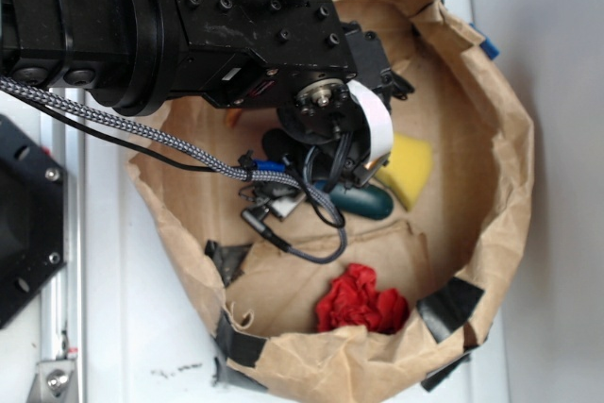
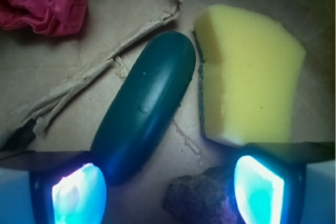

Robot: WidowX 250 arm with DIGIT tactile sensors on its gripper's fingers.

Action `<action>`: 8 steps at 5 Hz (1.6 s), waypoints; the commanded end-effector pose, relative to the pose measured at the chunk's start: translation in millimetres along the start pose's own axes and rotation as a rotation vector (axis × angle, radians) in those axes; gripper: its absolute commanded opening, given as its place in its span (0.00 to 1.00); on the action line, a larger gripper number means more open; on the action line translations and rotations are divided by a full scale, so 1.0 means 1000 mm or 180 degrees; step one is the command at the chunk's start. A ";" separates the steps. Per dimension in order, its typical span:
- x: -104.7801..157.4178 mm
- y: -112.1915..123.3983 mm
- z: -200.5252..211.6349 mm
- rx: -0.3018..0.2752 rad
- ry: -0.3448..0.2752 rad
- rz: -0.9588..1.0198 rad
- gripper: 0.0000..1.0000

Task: Grab the rock.

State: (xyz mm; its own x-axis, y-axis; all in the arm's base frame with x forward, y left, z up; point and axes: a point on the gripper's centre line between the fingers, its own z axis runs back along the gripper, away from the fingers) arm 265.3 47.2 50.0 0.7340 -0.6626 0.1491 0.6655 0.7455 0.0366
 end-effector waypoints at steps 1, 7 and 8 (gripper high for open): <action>-0.003 0.022 0.015 0.0061 -0.0064 0.0161 1.00; -0.013 0.034 -0.014 -0.0087 0.0074 0.0234 1.00; -0.010 0.028 -0.015 -0.0103 0.0103 0.0195 1.00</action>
State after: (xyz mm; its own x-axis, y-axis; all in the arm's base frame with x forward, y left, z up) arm 274.5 83.6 27.8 0.7909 -0.6034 0.1016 0.6089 0.7925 -0.0333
